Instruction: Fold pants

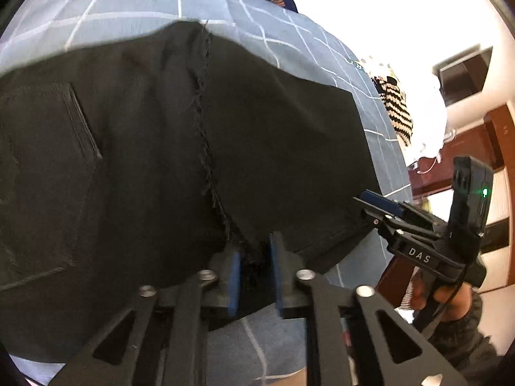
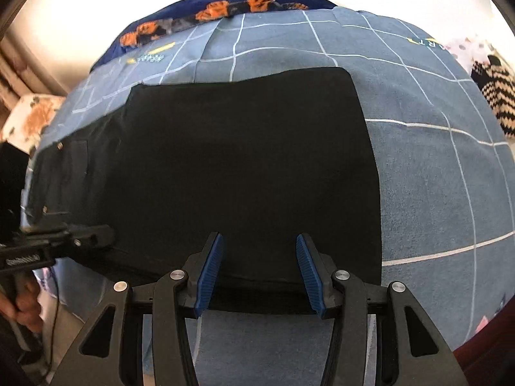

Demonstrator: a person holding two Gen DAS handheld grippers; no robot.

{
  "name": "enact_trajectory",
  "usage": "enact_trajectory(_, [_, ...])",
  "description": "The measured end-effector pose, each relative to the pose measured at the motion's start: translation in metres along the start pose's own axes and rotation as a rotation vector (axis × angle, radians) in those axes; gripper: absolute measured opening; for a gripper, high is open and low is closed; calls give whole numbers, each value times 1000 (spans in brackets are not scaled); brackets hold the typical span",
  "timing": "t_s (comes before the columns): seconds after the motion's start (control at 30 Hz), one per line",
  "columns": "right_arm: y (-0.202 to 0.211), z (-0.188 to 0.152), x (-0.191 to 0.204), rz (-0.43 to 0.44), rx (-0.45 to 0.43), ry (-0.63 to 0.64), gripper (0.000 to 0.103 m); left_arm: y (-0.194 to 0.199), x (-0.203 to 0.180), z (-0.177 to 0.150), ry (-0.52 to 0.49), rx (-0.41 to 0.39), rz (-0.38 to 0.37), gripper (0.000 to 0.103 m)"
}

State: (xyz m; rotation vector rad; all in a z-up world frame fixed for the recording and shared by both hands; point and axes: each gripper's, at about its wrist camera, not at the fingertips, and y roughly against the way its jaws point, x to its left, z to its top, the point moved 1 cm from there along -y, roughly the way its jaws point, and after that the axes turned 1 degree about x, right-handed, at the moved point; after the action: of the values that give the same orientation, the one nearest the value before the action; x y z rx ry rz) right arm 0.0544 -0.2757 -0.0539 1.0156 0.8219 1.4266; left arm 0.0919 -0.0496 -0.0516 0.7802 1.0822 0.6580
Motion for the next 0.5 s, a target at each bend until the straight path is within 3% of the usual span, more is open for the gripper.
enact_trajectory(0.07, [4,5,0,4,0,12,49,14,-4,3,-59,-59,82,53])
enact_trajectory(0.1, [7,7,-1,15,-14,9,49,20,-6,5,-82,-95,101,55])
enact_trajectory(0.3, [10,50,-10,-23,-111,7,49,31,-32,43,-219,-236,128,55])
enact_trajectory(0.5, [-11,93,-19,-61,-119,16,49,-2,-36,83,-212,-210,80,53])
